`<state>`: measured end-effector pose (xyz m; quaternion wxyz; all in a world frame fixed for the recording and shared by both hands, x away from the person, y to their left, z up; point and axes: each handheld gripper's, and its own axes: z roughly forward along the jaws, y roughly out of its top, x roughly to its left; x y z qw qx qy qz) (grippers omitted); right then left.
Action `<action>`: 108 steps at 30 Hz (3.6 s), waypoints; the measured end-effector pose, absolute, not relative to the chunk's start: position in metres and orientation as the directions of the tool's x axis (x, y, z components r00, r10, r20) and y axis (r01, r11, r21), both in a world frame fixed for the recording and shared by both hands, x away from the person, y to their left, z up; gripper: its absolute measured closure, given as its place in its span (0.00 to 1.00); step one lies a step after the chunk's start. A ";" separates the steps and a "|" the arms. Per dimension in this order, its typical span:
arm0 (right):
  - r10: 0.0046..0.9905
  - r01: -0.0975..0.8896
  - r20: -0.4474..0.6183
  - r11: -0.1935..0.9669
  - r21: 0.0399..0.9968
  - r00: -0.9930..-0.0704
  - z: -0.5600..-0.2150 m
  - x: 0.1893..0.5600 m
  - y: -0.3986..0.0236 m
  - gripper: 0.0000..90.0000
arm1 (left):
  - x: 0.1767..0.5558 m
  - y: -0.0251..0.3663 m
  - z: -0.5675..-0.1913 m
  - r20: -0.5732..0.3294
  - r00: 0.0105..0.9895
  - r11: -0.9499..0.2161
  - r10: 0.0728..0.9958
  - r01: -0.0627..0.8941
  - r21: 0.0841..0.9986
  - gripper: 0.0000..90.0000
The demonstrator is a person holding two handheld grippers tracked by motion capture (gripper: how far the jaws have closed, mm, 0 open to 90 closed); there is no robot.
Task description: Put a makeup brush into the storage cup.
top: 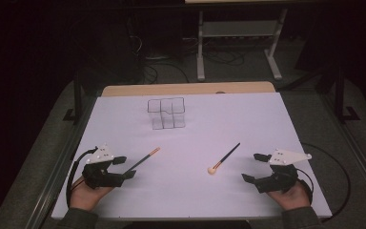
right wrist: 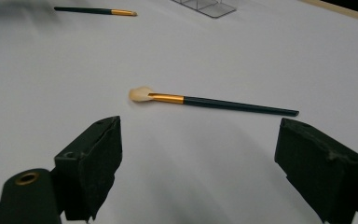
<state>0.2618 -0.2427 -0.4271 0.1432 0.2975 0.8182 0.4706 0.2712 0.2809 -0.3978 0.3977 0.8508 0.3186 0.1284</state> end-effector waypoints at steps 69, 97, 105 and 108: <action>0.605 0.347 0.047 0.390 0.853 -0.795 -0.424 0.264 -0.243 0.15 | 0.369 0.223 -0.413 -0.121 0.768 -0.661 0.629 0.610 0.437 0.72; 0.600 0.344 0.042 0.398 0.851 -0.799 -0.425 0.265 -0.242 0.15 | 0.376 0.210 -0.418 -0.060 0.770 -0.706 0.635 0.610 0.359 0.83; 0.598 0.342 0.040 0.400 0.850 -0.800 -0.425 0.265 -0.241 0.15 | 0.375 0.209 -0.419 -0.029 0.773 -0.716 0.634 0.601 0.354 0.91; 0.597 0.342 0.039 0.403 0.849 -0.802 -0.425 0.265 -0.240 0.15 | 0.375 0.207 -0.419 -0.019 0.775 -0.722 0.632 0.597 0.349 0.92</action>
